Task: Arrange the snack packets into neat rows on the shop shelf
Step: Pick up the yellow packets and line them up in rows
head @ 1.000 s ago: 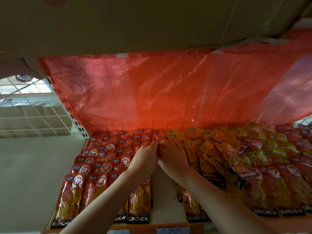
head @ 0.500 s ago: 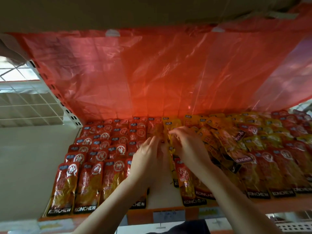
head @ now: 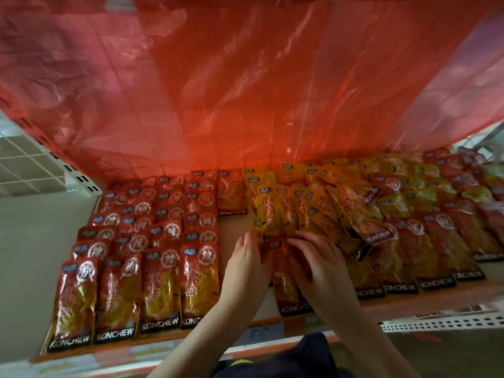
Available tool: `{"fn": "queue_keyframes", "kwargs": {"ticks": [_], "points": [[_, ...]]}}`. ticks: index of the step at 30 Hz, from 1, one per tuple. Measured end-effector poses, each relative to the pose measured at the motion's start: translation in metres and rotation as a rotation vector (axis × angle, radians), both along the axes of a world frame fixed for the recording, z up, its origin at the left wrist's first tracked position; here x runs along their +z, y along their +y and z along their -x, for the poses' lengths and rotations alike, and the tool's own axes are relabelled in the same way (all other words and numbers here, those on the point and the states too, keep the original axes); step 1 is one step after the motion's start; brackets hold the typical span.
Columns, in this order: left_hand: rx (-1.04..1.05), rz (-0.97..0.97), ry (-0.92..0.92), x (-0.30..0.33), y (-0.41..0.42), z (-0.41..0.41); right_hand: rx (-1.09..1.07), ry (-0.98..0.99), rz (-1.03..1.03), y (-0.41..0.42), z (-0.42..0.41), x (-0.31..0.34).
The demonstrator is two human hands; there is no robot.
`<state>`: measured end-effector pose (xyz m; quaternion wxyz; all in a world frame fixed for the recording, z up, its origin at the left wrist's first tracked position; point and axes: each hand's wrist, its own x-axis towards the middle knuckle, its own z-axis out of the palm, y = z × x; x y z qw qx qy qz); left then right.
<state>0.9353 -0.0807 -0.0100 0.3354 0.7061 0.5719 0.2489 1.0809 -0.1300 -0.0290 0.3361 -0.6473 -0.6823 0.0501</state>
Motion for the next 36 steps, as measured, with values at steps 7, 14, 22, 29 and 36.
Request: {"fn": "queue_keyframes", "kwargs": {"ticks": [7,14,22,29,36], "points": [[0.024,0.013,-0.003,0.0,-0.007,-0.004,-0.021,-0.098,0.027,0.001,0.001,-0.002],[0.107,0.146,-0.192,0.001,-0.002,-0.002,-0.015,-0.072,0.037,0.001,0.0,-0.005],[0.186,0.155,-0.345,0.02,0.012,0.026,-0.044,-0.086,0.015,0.002,0.001,-0.003],[0.278,0.272,-0.564,0.045,0.026,0.059,0.297,-0.045,-0.027,0.003,0.021,0.039],[0.301,0.372,-0.671,0.051,0.036,0.067,0.371,-0.109,-0.049,0.02,0.05,0.044]]}}
